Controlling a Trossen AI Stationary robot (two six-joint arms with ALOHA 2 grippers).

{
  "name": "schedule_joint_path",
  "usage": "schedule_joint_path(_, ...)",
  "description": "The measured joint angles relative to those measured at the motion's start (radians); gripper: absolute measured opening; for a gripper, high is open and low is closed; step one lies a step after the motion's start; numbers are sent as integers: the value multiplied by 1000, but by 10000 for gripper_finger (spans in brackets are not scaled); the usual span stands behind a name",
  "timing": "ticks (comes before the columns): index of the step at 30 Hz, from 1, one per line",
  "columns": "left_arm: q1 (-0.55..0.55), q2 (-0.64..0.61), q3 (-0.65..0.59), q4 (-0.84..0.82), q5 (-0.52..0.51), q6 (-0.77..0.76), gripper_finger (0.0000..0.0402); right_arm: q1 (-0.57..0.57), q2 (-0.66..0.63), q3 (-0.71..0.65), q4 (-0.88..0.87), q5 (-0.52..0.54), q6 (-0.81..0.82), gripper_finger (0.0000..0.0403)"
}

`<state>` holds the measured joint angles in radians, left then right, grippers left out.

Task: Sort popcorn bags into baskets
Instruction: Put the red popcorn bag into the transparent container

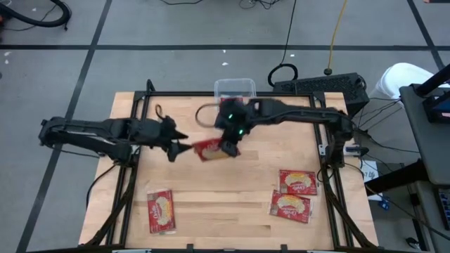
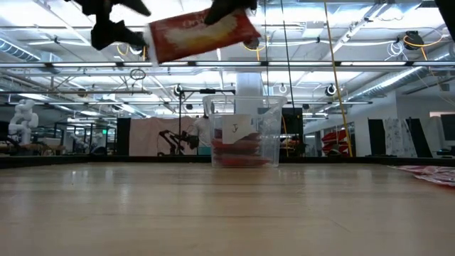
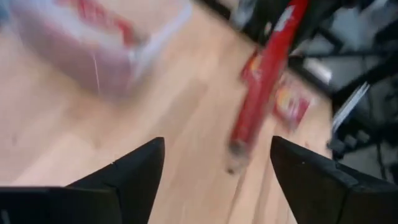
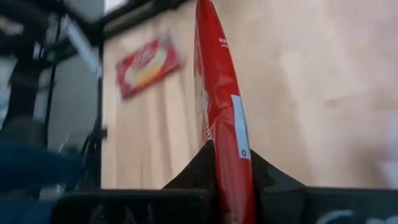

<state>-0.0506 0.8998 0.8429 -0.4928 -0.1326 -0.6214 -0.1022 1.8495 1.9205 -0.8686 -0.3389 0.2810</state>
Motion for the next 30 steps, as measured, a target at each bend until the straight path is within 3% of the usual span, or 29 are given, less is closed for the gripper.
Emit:
schedule_joint_path(7,107,-63,1,112,0,21,281,-106,-111,2,52,76,80,21)
schedule_joint_path(16,210,-33,0,439,7,43,249,-232,-161,2,396,78,213,19)
schedule_joint_path(25,362,66,0,826,16,8,283,-253,-141,1,780,81,294,19)
schedule_joint_path(30,432,134,0,1090,125,-26,282,-256,-138,1,870,103,284,19)
